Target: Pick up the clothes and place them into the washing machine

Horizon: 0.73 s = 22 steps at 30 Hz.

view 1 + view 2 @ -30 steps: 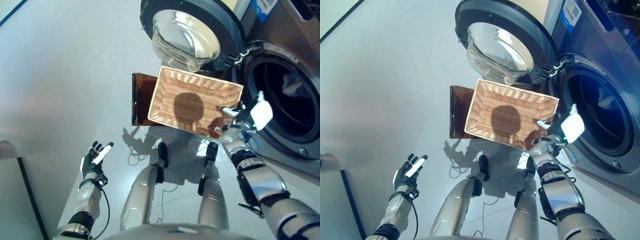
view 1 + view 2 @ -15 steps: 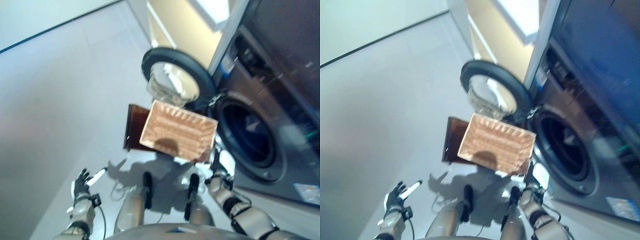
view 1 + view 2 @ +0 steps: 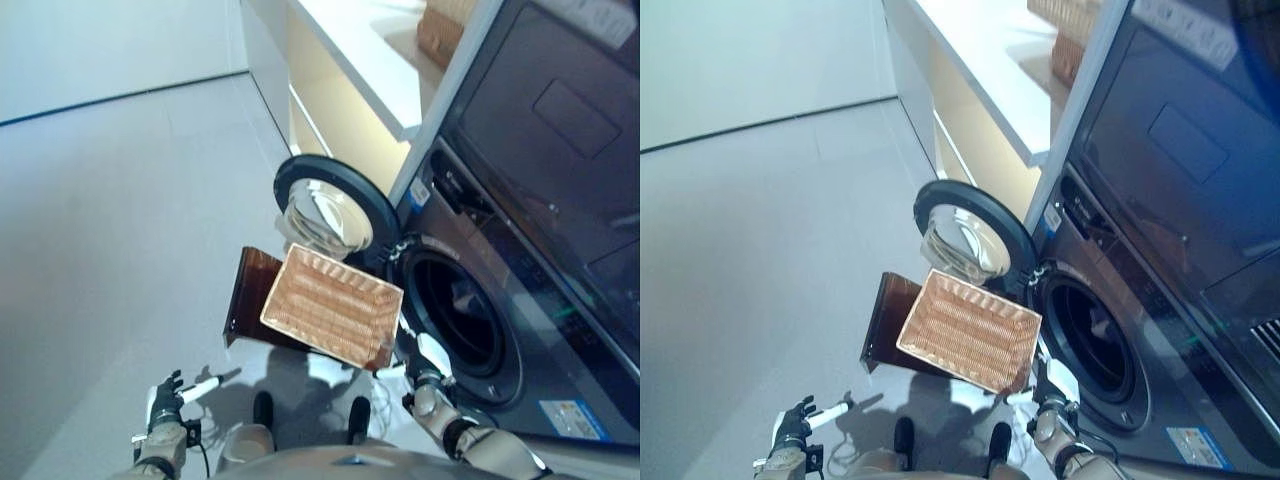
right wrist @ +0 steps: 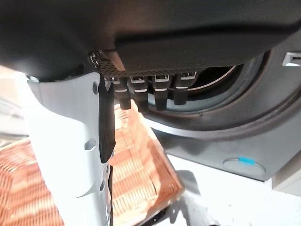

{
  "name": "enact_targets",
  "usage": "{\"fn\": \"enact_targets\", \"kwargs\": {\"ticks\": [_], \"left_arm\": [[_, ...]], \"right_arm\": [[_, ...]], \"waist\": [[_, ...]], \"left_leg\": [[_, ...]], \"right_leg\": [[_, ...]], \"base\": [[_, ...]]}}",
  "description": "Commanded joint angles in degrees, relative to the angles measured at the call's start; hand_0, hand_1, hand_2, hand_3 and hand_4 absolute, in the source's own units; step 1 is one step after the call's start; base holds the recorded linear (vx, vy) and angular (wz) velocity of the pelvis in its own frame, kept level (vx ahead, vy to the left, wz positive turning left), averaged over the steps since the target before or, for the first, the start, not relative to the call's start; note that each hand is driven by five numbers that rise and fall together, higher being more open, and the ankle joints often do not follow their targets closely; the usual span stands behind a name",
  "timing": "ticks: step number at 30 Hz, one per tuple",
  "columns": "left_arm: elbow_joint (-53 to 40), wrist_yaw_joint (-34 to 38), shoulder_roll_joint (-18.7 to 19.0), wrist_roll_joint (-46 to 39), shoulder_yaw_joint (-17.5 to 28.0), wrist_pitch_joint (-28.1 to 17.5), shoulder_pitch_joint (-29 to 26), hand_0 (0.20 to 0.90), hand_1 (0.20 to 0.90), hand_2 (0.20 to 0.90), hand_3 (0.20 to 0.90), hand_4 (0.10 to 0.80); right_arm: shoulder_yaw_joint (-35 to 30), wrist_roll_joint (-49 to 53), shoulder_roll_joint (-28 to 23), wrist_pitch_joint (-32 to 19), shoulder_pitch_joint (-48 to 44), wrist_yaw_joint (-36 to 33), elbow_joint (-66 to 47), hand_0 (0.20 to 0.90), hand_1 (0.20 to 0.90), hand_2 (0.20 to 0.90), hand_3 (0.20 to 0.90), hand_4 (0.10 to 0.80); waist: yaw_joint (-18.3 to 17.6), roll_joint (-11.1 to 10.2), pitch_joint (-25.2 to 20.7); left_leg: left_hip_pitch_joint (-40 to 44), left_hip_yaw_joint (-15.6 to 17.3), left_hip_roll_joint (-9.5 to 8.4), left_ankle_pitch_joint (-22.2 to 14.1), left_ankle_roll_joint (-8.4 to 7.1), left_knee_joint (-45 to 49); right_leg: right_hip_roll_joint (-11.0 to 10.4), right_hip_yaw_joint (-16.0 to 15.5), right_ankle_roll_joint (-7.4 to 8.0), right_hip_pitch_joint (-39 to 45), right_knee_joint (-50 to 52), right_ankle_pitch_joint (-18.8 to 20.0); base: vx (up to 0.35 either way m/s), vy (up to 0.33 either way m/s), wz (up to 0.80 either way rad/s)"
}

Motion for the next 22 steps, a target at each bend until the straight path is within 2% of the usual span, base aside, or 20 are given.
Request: {"fn": "enact_targets", "kwargs": {"ticks": [1, 6, 11, 22], "left_arm": [[4.7, -0.8, 2.8, 4.8, -2.1, -0.6, -3.7, 0.900, 0.900, 0.900, 0.900, 0.800], [6.0, -2.0, 1.8, 7.8, -2.6, 0.1, -1.7, 0.900, 0.900, 0.900, 0.900, 0.800], [6.7, -3.1, 0.1, 8.1, -2.6, 0.5, -0.3, 0.900, 0.900, 0.900, 0.900, 0.800], [5.8, -4.0, -1.1, 8.6, -4.3, 0.1, -0.2, 0.900, 0.900, 0.900, 0.900, 0.800]], "right_arm": [[-0.1, -1.3, 0.3, -0.6, -2.0, 2.8, -0.5, 0.900, 0.900, 0.900, 0.900, 0.800], [-1.0, -2.1, 1.4, 0.1, 3.4, 6.2, 1.8, 0.900, 0.900, 0.900, 0.900, 0.800], [-5.6, -0.2, 1.0, 1.5, 7.4, 7.4, 5.7, 0.900, 0.900, 0.900, 0.900, 0.800], [-6.3, 0.8, 0.5, 1.3, 8.1, 7.7, 5.1, 0.900, 0.900, 0.900, 0.900, 0.800]], "waist": [[0.1, 1.1, -0.1], [-0.8, 0.7, -1.8], [-2.3, 0.9, -3.0], [-3.2, 0.7, -3.5]], "left_leg": [[1.2, 0.6, -0.20, 1.4, -3.06, -0.4], [4.1, 0.8, -0.21, 0.5, -3.05, -0.4], [6.4, 1.1, -0.09, -0.1, -3.05, -0.4], [8.0, 0.9, 0.14, -0.8, -3.11, -0.4]], "right_leg": [[2.1, 2.3, 2.68, 3.0, 2.3, 0.6], [2.4, 2.5, 2.47, 5.8, 2.2, -0.6], [2.9, 3.2, 2.17, 7.8, 2.4, -1.7], [3.2, 3.4, 1.93, 9.4, 2.5, -2.5]], "base": [[0.036, 0.012, -0.01], [0.032, 0.033, -0.01], [0.018, 0.035, -0.07], [0.001, 0.006, -0.05]]}}
